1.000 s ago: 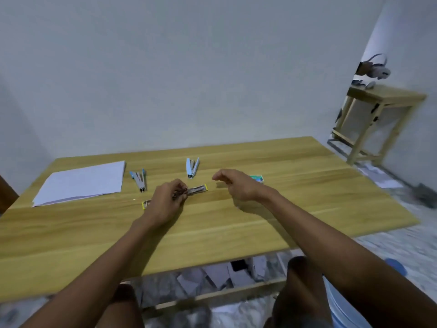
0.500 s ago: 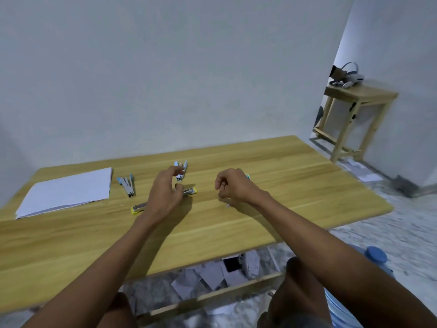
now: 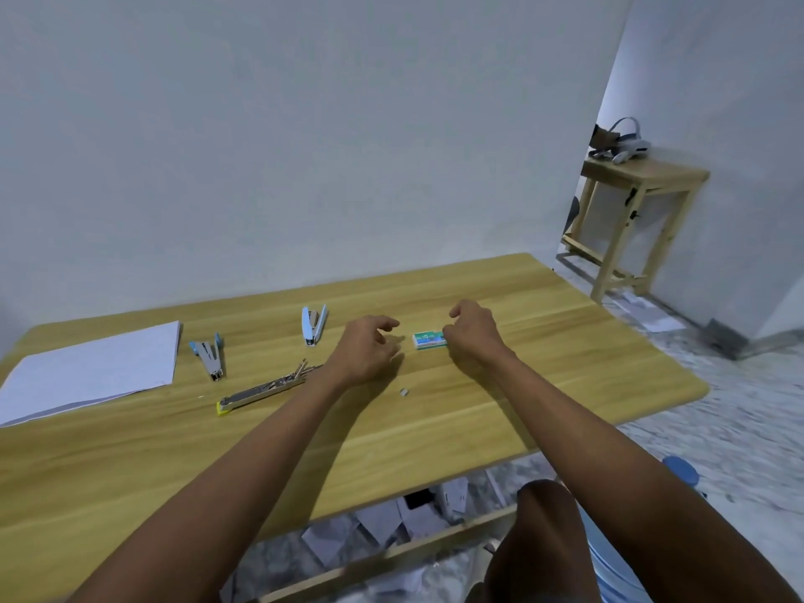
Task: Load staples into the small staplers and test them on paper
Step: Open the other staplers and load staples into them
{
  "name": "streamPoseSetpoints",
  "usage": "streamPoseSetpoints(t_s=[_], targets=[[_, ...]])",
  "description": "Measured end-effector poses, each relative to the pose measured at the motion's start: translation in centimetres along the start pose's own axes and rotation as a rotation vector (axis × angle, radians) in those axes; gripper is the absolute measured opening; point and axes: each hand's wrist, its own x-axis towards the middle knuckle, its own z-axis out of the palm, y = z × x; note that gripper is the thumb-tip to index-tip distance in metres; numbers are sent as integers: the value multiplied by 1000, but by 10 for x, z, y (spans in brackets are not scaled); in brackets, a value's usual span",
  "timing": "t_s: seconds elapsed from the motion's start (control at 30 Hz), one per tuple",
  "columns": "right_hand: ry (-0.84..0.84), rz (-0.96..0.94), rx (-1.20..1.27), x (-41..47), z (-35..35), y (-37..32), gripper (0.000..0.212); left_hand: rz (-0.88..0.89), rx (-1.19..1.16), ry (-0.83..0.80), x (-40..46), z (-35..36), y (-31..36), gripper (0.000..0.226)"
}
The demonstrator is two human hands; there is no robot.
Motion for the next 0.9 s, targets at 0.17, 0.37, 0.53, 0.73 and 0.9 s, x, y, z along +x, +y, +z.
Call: streamPoseSetpoints(t_s=[0.17,0.37,0.53,0.73,0.9], targets=[[23,118,148,4,7,10,29,-44,23,-127,23,21,5,52],[22,117,167,9,16,10,21,-15,-28,-91,25,23,1,30],[15,76,109,14,7,17,10,-57,-51,-89,21,11,-12,31],[-172,-391,-233,16,3,-16,7,-78,-84,-70,20,10,-15,28],[-382,-501,-415,24,9,-29,12,-111,-137,-66,20,9,-16,27]])
